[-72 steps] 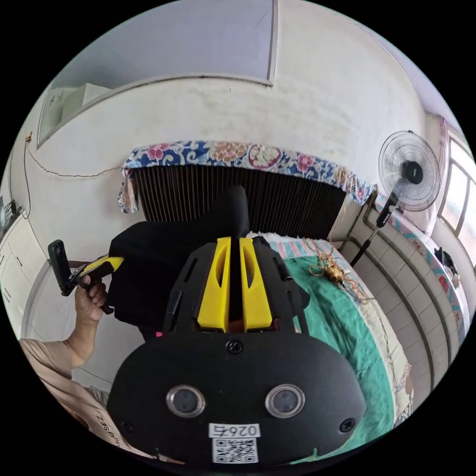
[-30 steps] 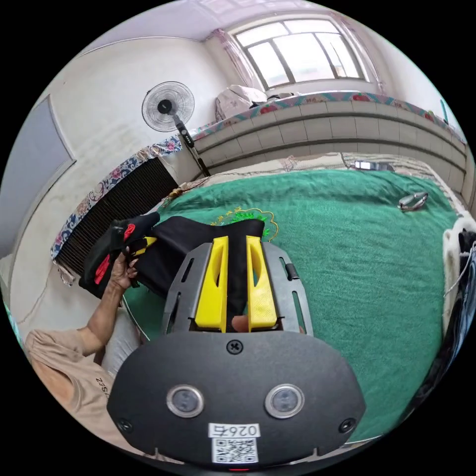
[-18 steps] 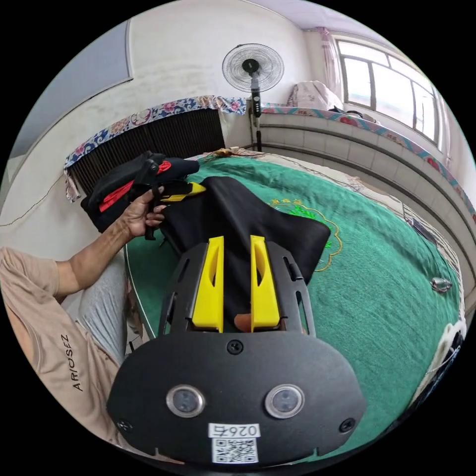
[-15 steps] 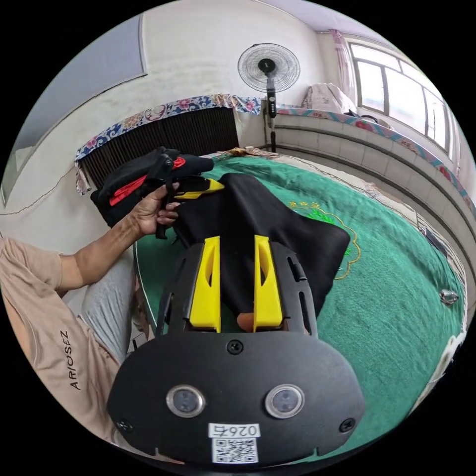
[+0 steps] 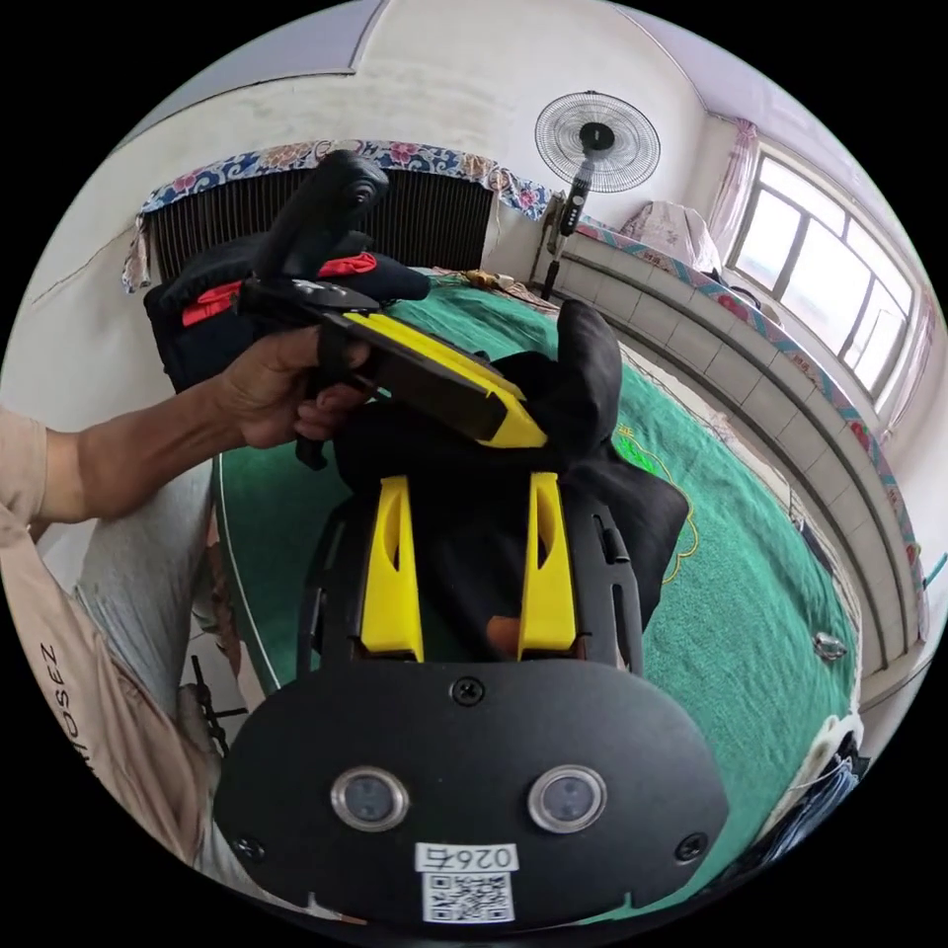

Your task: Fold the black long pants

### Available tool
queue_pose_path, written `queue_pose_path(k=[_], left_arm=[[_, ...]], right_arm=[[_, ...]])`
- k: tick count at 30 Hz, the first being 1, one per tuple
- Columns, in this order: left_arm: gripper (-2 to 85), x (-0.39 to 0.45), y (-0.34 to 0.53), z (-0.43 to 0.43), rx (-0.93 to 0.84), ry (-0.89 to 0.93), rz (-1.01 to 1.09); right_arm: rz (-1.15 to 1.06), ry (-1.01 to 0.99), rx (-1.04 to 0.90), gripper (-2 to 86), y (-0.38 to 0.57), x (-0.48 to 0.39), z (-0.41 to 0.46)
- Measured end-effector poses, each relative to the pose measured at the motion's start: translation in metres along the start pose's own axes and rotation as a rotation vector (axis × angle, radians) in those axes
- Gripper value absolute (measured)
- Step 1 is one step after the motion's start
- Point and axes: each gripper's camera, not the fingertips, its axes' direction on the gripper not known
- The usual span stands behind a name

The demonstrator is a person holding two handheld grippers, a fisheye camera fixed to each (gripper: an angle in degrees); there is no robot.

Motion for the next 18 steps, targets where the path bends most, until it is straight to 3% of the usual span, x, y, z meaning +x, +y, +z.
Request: queue_pose_path(k=[8,10,13,18], left_arm=[[4.9,-0.008,-0.002,0.024,0.011,0.195,-0.031],[4.8,-0.009,-0.004,0.025,-0.003,0.203,-0.008],[2.6,-0.016,-0.005,0.007,0.054,0.15,0.001],[0.2,-0.056,0.013,-0.058,0.216,-0.087,-0.154]], right_arm=[[0.205,-0.24,0.012,12.8,0.017,0.058,-0.003],[0.262,-0.308,-0.001,9.2,0.023,0.074,-0.001],[0.38,-0.443,-0.007,2.8,0.037,0.105,0.002],[0.539,-0.414,0.074,1.4,0.061,0.167,-0.032]])
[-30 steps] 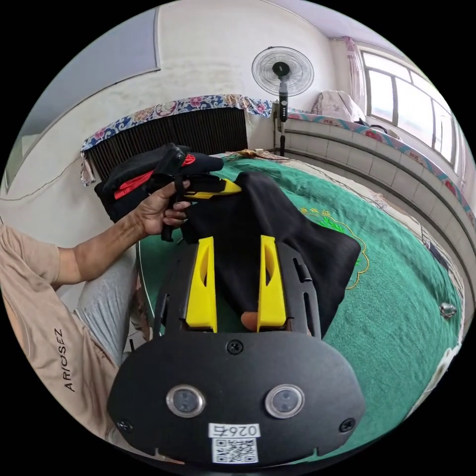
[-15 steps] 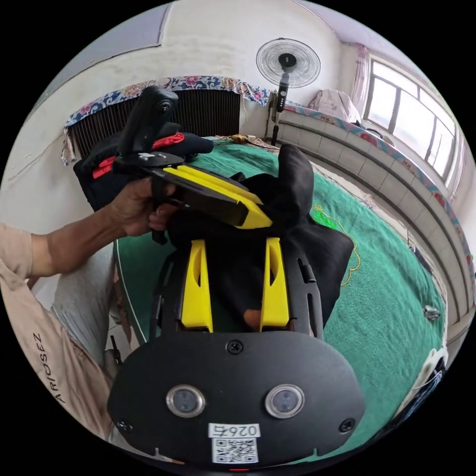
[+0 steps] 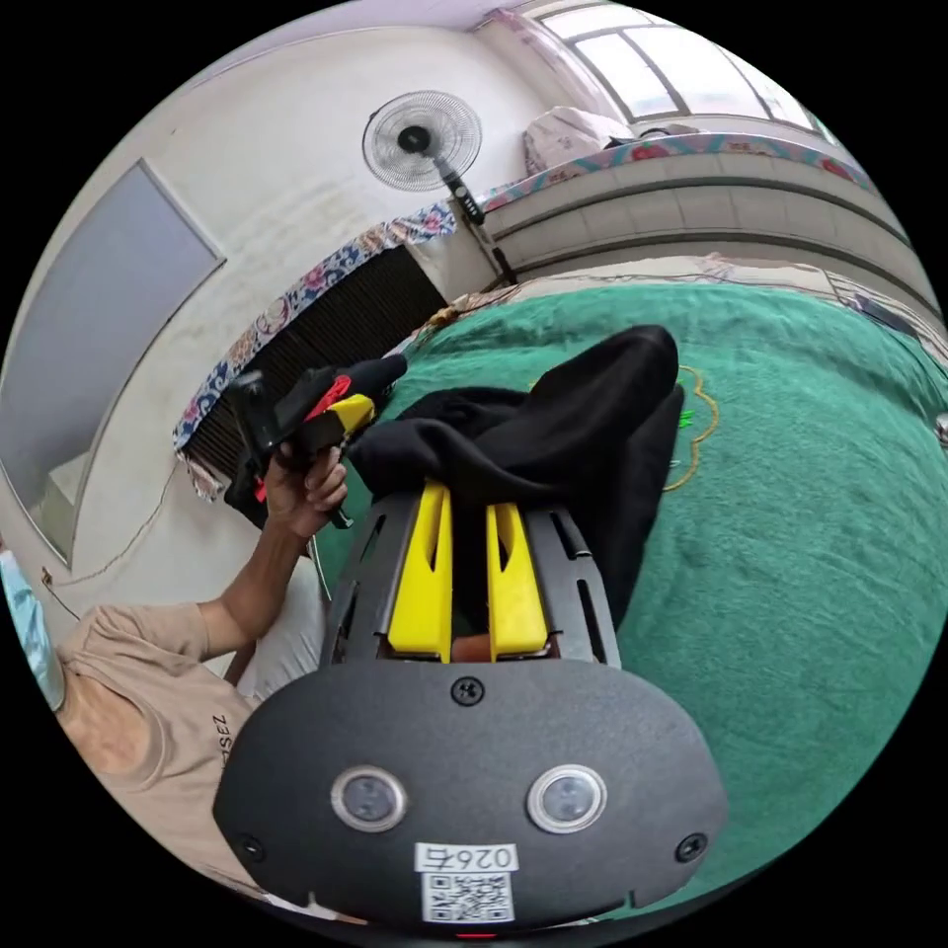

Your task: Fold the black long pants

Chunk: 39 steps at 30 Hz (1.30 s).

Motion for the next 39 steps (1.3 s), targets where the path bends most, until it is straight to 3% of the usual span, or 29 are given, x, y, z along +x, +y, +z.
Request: queue_pose_path(k=[2,6,9,11,14,18,22,25,29,33,37,39], left_arm=[[2.8,-0.03,0.004,-0.025,0.024,-0.128,-0.139],[8.0,-0.067,0.007,-0.039,-0.017,-0.195,-0.296],[10.3,-0.087,0.008,-0.032,-0.093,-0.218,-0.361],[13.0,-0.098,0.008,-0.018,-0.154,-0.183,-0.375],[17.3,-0.107,0.006,-0.004,-0.208,-0.135,-0.381],[19.2,-0.109,0.002,0.01,-0.287,-0.158,-0.351],[22.0,-0.104,0.001,0.044,-0.442,-0.126,-0.306],[23.7,-0.089,-0.005,0.057,-0.503,-0.249,-0.209],[19.6,-0.073,-0.008,0.066,-0.59,-0.422,-0.097],[12.8,-0.079,-0.015,0.047,-0.533,-0.363,-0.121],[6.5,-0.097,-0.019,-0.006,-0.297,-0.14,-0.229],[5.9,-0.095,-0.022,-0.03,-0.206,-0.148,-0.22]], right_arm=[[0.043,0.035,0.077,1.3,-0.003,0.023,-0.046],[0.142,0.153,0.2,1.3,0.009,0.055,-0.12],[0.278,0.347,0.235,1.6,0.028,0.082,-0.176],[0.476,0.582,0.277,1.8,0.051,0.101,-0.204],[0.604,0.855,0.397,3.1,0.066,0.092,-0.223],[0.31,0.851,0.429,5.2,0.038,0.048,-0.2],[-0.138,0.681,0.125,7.3,-0.006,0.002,-0.113],[-0.243,0.617,-0.116,10.7,-0.018,-0.01,-0.048],[-0.172,0.681,-0.329,13.0,-0.018,0.006,0.01],[-0.021,0.587,-0.307,7.1,-0.022,0.032,-0.005],[0.11,0.44,-0.113,0.9,-0.013,0.055,-0.068],[0.164,0.367,0.048,0.6,-0.005,0.061,-0.108]])
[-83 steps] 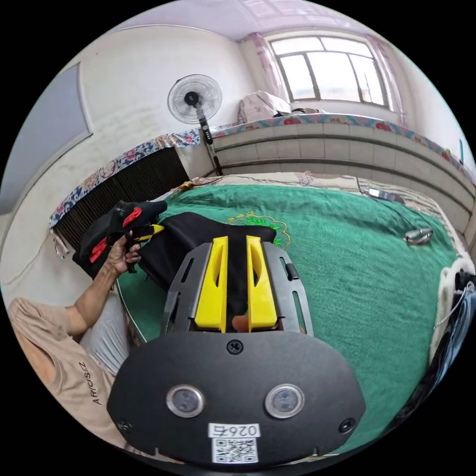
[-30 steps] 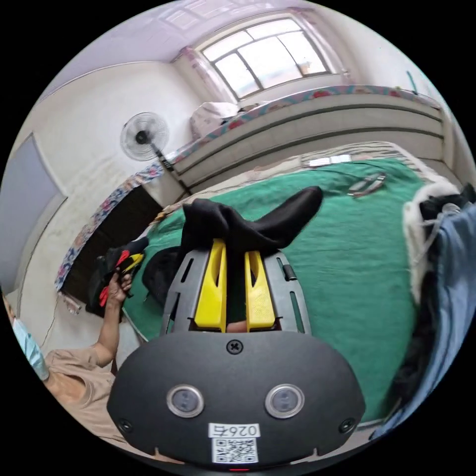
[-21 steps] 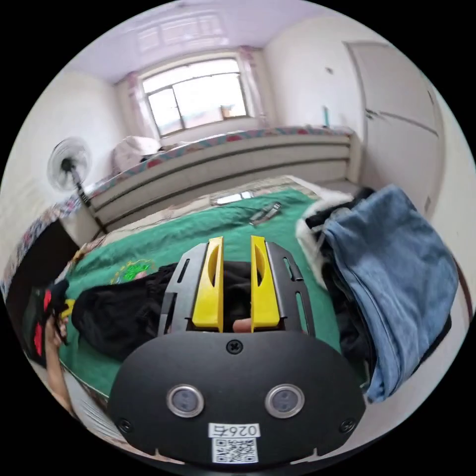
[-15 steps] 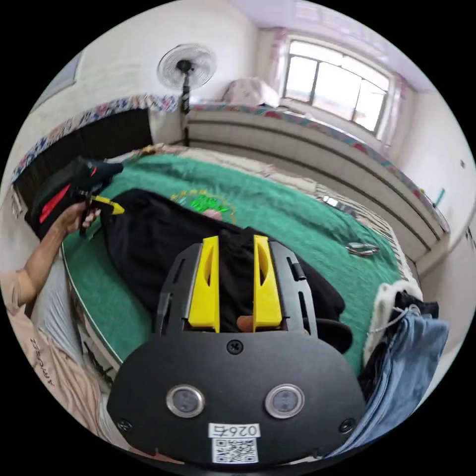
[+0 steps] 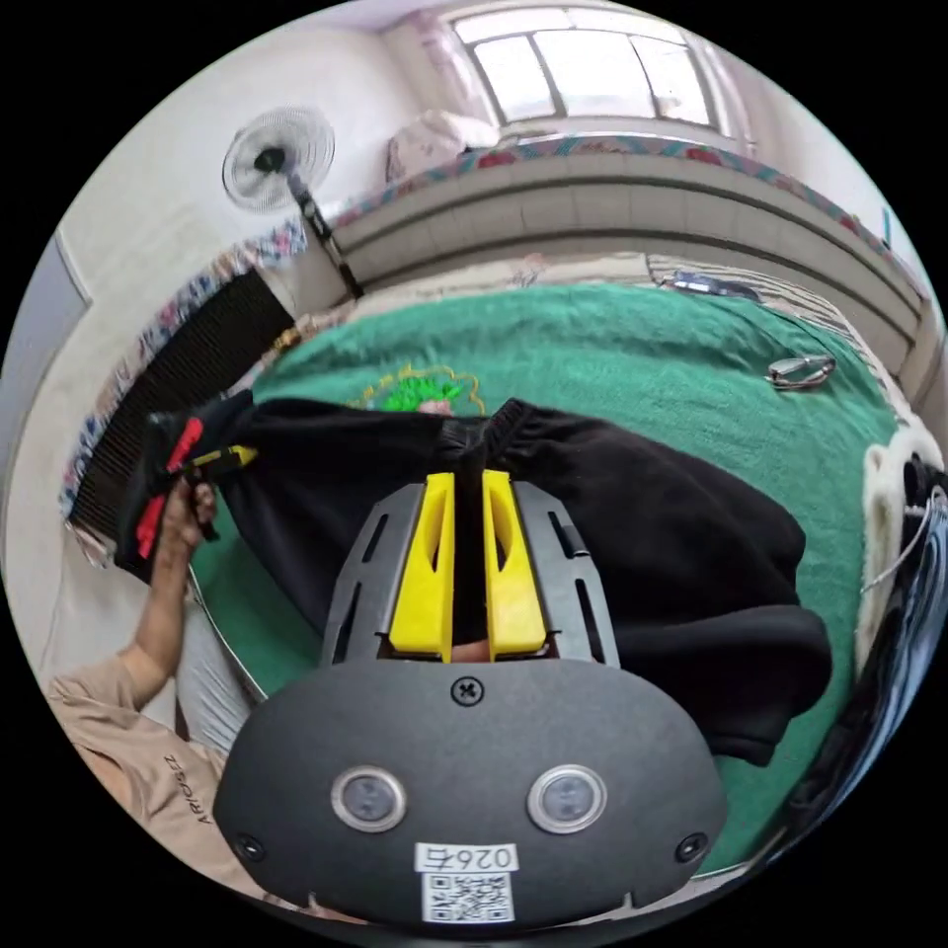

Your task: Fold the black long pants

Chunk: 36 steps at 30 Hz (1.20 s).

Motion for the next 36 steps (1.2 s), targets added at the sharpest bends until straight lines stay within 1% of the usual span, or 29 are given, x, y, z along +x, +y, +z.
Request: queue_pose_path(k=[2,3,5,6,8,9,11,12,13,14,16,17,19,21,22,23,24,25,26,27,29,30,31,32,33,34,35,36], left_arm=[[5.4,0.008,0.003,-0.037,0.13,-0.11,0.045],[5.4,0.009,0.004,-0.047,0.158,-0.145,0.052],[5.4,0.009,0.012,-0.078,0.245,-0.273,0.043],[5.4,0.008,0.015,-0.084,0.258,-0.3,0.035],[5.4,-0.004,0.023,-0.1,0.269,-0.384,-0.02],[5.5,-0.008,0.024,-0.101,0.259,-0.401,-0.035],[5.8,-0.03,0.026,-0.099,0.162,-0.415,-0.125],[6.0,-0.037,0.026,-0.096,0.132,-0.403,-0.15],[6.5,-0.049,0.028,-0.093,0.092,-0.39,-0.196],[7.5,-0.058,0.031,-0.095,0.085,-0.397,-0.248],[9.4,-0.065,0.036,-0.106,0.118,-0.4,-0.31],[10.5,-0.065,0.041,-0.116,0.167,-0.412,-0.338],[11.1,-0.057,0.049,-0.134,0.264,-0.471,-0.347],[11.0,-0.045,0.056,-0.15,0.341,-0.546,-0.347],[11.0,-0.037,0.059,-0.157,0.395,-0.587,-0.336],[10.9,-0.03,0.059,-0.158,0.438,-0.588,-0.289],[10.8,-0.027,0.058,-0.156,0.441,-0.57,-0.26],[10.3,-0.024,0.05,-0.146,0.399,-0.51,-0.2],[10.0,-0.023,0.039,-0.13,0.317,-0.437,-0.141],[10.0,-0.022,0.033,-0.12,0.267,-0.404,-0.115],[10.7,-0.02,0.014,-0.072,0.048,-0.355,-0.037],[10.8,-0.02,0.011,-0.058,-0.022,-0.365,-0.023],[10.9,-0.021,0.007,-0.028,-0.188,-0.413,-0.002],[10.5,-0.015,0.008,-0.009,-0.256,-0.507,0.048],[10.3,-0.007,0.011,-0.01,-0.226,-0.541,0.096],[8.3,0.004,0.013,-0.009,-0.226,-0.593,0.156],[6.2,0.009,0.012,-0.009,-0.257,-0.613,0.166],[5.0,0.01,0.012,-0.011,-0.261,-0.612,0.167]], right_arm=[[0.067,-0.051,0.225,0.4,0.013,0.025,-0.055],[0.085,-0.055,0.282,0.4,0.018,0.031,-0.07],[0.143,-0.015,0.489,0.4,0.041,0.055,-0.123],[0.161,0.01,0.529,0.4,0.047,0.061,-0.135],[0.262,0.108,0.679,0.3,0.074,0.089,-0.176],[0.296,0.133,0.71,0.3,0.081,0.097,-0.184],[0.461,0.3,0.748,0.6,0.106,0.128,-0.205],[0.505,0.345,0.732,0.7,0.111,0.136,-0.207],[0.614,0.426,0.65,1.3,0.117,0.157,-0.205],[0.724,0.464,0.564,2.2,0.125,0.18,-0.2],[0.857,0.442,0.508,5.8,0.138,0.208,-0.193],[0.913,0.436,0.52,6.2,0.147,0.216,-0.195],[0.938,0.452,0.577,6.9,0.155,0.216,-0.203],[0.898,0.482,0.604,7.1,0.151,0.206,-0.209],[0.844,0.498,0.613,6.8,0.143,0.197,-0.209],[0.753,0.494,0.616,6.4,0.131,0.187,-0.205],[0.696,0.478,0.606,6.1,0.124,0.182,-0.201],[0.588,0.438,0.561,5.6,0.107,0.173,-0.191],[0.488,0.398,0.485,5.3,0.087,0.165,-0.176],[0.437,0.382,0.443,5.1,0.078,0.16,-0.167],[0.268,0.345,0.263,4.9,0.046,0.139,-0.127],[0.226,0.337,0.213,5.1,0.039,0.134,-0.116],[0.167,0.333,0.115,5.5,0.027,0.124,-0.093],[0.114,0.336,0.028,6.0,0.019,0.115,-0.07],[0.089,0.337,-0.02,6.0,0.015,0.112,-0.057],[0.063,0.345,-0.122,6.0,0.01,0.108,-0.031],[0.039,0.354,-0.242,5.4,0.007,0.106,-0.004],[0.035,0.374,-0.288,5.1,0.006,0.105,0.007]])
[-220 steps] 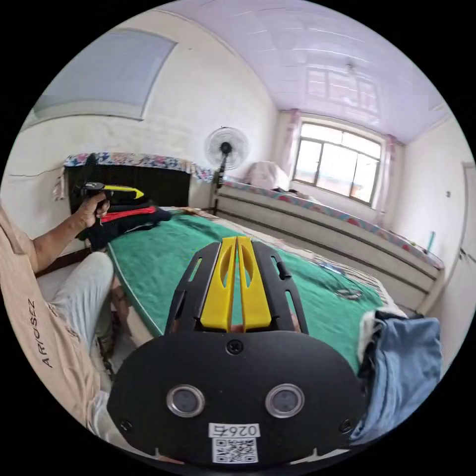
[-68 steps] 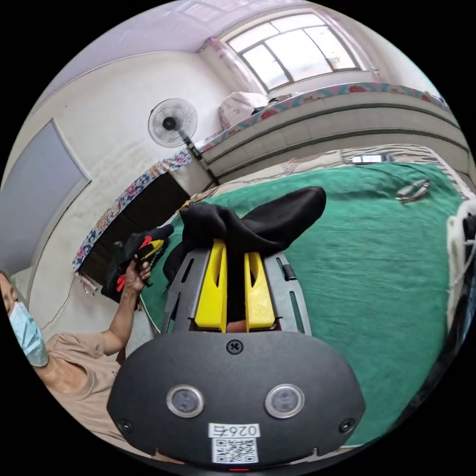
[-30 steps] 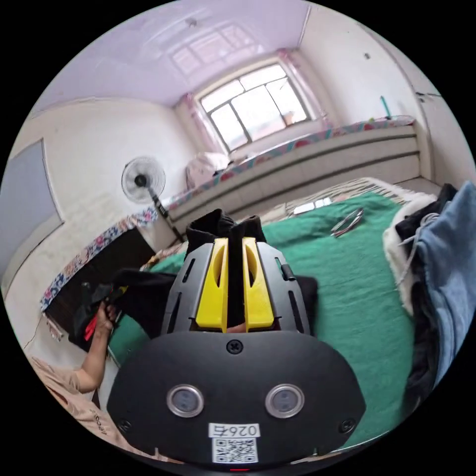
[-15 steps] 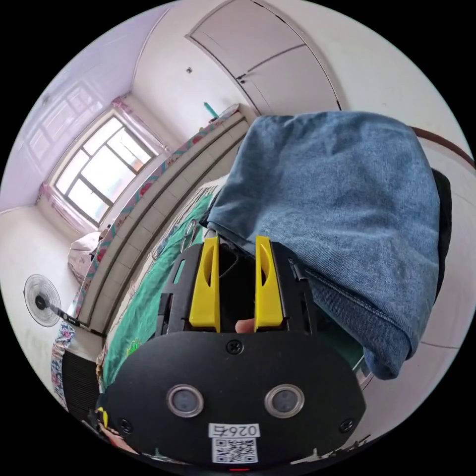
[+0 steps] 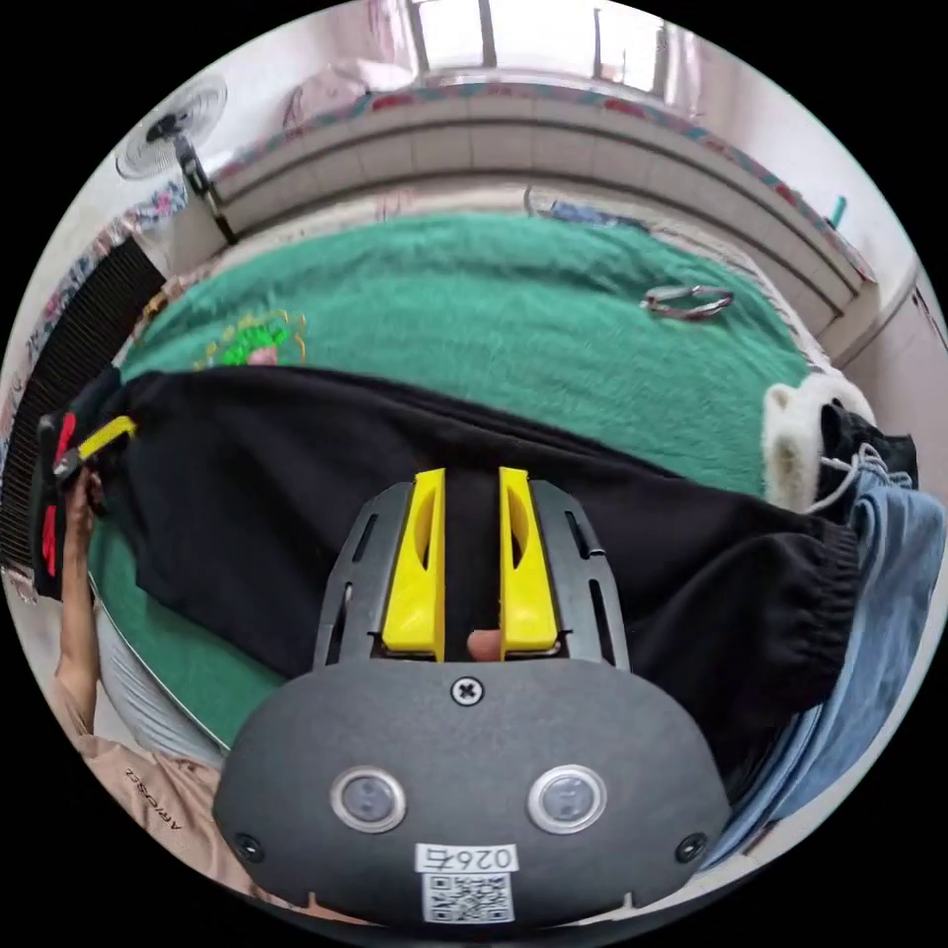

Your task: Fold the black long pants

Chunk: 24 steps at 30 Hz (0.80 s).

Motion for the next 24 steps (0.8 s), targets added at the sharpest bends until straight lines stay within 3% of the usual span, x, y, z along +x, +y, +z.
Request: queue_pose_path(k=[10,18,21,24], left_arm=[[-0.7,-0.063,0.039,-0.044,0.236,0.429,-0.241],[-0.5,-0.065,0.07,-0.113,0.432,0.449,-0.063],[-0.5,-0.078,0.097,-0.134,0.497,0.62,0.064],[-0.6,-0.088,0.121,-0.139,0.443,0.75,0.183]], right_arm=[[0.047,0.0,0.151,-1.5,0.001,-0.002,-0.031],[0.096,-0.204,0.323,-1.6,0.029,0.019,-0.099],[0.016,-0.272,0.369,-1.5,0.054,0.023,-0.127],[-0.125,-0.382,0.381,-1.5,0.08,0.032,-0.151]])
